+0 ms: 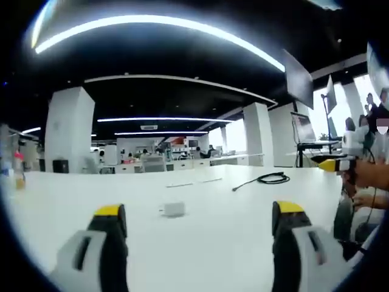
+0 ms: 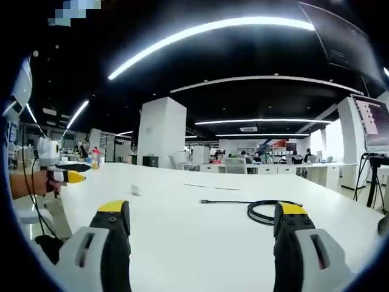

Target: Plug the desk Type‑C cable into the charger adapter.

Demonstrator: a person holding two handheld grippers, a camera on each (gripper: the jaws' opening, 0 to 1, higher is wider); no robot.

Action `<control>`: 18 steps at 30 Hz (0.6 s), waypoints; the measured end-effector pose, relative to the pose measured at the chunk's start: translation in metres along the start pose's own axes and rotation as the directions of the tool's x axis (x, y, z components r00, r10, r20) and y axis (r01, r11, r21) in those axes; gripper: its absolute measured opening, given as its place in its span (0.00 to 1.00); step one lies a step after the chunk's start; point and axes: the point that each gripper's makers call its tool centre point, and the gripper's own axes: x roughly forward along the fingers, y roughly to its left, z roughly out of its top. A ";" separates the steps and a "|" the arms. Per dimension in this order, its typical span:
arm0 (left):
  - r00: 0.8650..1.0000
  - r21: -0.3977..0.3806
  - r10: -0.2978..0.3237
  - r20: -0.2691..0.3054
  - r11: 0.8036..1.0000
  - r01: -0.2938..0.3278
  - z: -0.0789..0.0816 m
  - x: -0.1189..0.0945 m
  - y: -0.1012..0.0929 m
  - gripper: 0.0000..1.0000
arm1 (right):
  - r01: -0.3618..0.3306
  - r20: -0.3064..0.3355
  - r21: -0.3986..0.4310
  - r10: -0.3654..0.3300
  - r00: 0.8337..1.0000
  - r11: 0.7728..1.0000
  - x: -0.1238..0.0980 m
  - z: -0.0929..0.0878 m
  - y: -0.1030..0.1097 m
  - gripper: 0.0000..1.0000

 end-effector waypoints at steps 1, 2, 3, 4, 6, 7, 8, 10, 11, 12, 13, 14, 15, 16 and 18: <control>1.000 0.001 0.002 -0.001 1.000 -0.002 0.000 0.000 0.000 1.00 | -0.001 -0.001 0.000 0.001 1.000 1.000 0.000 0.000 0.000 1.00; 1.000 0.004 0.004 -0.001 1.000 -0.004 0.000 0.000 0.001 1.00 | -0.001 -0.002 0.000 0.001 1.000 1.000 0.000 0.000 0.000 1.00; 1.000 0.004 0.004 -0.003 1.000 -0.004 0.000 0.000 0.000 1.00 | -0.001 -0.002 -0.001 0.001 1.000 1.000 0.000 0.000 0.000 1.00; 1.000 0.002 0.004 -0.003 1.000 -0.004 -0.001 0.000 0.000 1.00 | -0.001 -0.002 -0.003 0.001 1.000 1.000 0.000 0.000 0.001 1.00; 1.000 0.000 0.005 -0.004 1.000 -0.005 -0.001 0.000 0.000 1.00 | -0.001 -0.002 -0.003 0.001 1.000 1.000 0.000 0.000 0.001 1.00; 1.000 -0.002 0.005 -0.005 1.000 -0.005 -0.002 -0.001 0.001 1.00 | 0.001 -0.004 -0.003 -0.001 1.000 1.000 0.000 0.000 0.001 1.00; 1.000 -0.002 0.005 -0.006 1.000 -0.005 -0.002 -0.001 0.002 1.00 | 0.002 -0.005 -0.002 -0.002 1.000 1.000 0.000 0.000 0.000 1.00; 1.000 -0.004 0.008 -0.007 1.000 -0.008 -0.002 -0.002 0.003 1.00 | 0.003 -0.005 -0.002 -0.003 1.000 1.000 0.000 0.000 0.000 1.00; 1.000 -0.004 0.009 -0.005 1.000 -0.009 -0.002 -0.002 0.004 1.00 | 0.004 -0.006 -0.004 -0.004 1.000 1.000 0.000 0.000 0.000 1.00; 1.000 -0.005 0.010 -0.005 1.000 -0.010 -0.002 -0.003 0.004 1.00 | 0.005 -0.006 -0.004 -0.005 1.000 1.000 0.000 -0.001 0.000 1.00; 1.000 -0.005 0.011 -0.007 1.000 -0.011 -0.003 -0.003 0.004 1.00 | 0.006 -0.007 -0.003 -0.006 1.000 1.000 0.000 -0.001 0.000 1.00; 1.000 -0.006 0.011 -0.010 1.000 -0.011 -0.003 -0.003 0.004 1.00 | 0.005 -0.008 -0.002 -0.005 1.000 1.000 0.000 -0.001 0.000 1.00; 1.000 -0.008 0.011 -0.012 1.000 -0.011 -0.004 -0.004 0.004 1.00 | 0.005 -0.008 -0.003 -0.005 1.000 1.000 0.000 -0.001 0.000 1.00; 1.000 -0.010 0.011 -0.012 1.000 -0.012 -0.004 -0.004 0.003 1.00 | 0.006 -0.009 -0.004 -0.006 1.000 1.000 0.000 -0.001 0.000 1.00; 1.000 -0.013 0.010 -0.013 1.000 -0.010 -0.005 -0.005 0.003 1.00 | 0.007 -0.012 -0.004 -0.007 1.000 1.000 0.001 -0.001 0.000 1.00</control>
